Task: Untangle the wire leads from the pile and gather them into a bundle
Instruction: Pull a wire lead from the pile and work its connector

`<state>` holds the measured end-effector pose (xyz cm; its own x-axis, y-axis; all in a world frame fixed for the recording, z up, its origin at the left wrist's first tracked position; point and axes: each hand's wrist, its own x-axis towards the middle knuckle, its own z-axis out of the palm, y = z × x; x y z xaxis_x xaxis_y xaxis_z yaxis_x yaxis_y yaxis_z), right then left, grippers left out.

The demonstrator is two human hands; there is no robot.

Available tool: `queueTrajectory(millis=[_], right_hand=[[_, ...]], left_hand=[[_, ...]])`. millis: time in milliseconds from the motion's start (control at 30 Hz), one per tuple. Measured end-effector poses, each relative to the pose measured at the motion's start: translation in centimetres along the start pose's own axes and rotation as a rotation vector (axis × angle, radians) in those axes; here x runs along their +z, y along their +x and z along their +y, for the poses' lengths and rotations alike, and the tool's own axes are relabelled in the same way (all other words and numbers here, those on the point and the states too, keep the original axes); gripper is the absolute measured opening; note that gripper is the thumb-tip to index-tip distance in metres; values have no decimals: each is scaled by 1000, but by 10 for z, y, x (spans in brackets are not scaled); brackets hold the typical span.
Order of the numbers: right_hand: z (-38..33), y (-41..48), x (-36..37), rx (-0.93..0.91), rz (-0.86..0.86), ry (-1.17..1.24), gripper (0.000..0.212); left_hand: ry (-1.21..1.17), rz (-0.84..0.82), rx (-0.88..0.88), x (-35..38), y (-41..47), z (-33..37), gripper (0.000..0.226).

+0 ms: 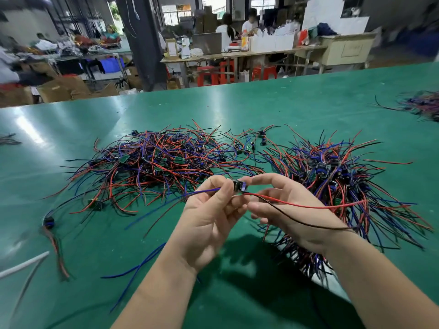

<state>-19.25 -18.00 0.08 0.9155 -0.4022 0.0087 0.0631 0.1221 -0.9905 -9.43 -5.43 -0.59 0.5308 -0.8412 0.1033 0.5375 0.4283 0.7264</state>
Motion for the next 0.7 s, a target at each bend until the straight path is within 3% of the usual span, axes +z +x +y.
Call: queueTrajectory(millis=[67,133,267,400,500,567,700], right_hand=[[0,-2,5,-96,-38,8,36],[-3,-1,9,-139,43,110,25],[-6,2,8,-92,195,313,17],[-9,2,5,-44,199,413,11],[-7,2,3,-36,139,364,6],[-4,2,3,-48,109,306,6],[1,3,4,-73,142,173,15]], left_hand=[[113,113,60,2,1,-4,20],[269,167,129,3,1,-7,19],[560,98,254,2,0,-12,27],[639,83,264,0,2,-11,31],[536,162,168,2,3,-6,3],[493,152,79,3,1,-5,22],[562,160,123,2,1,-8,24]])
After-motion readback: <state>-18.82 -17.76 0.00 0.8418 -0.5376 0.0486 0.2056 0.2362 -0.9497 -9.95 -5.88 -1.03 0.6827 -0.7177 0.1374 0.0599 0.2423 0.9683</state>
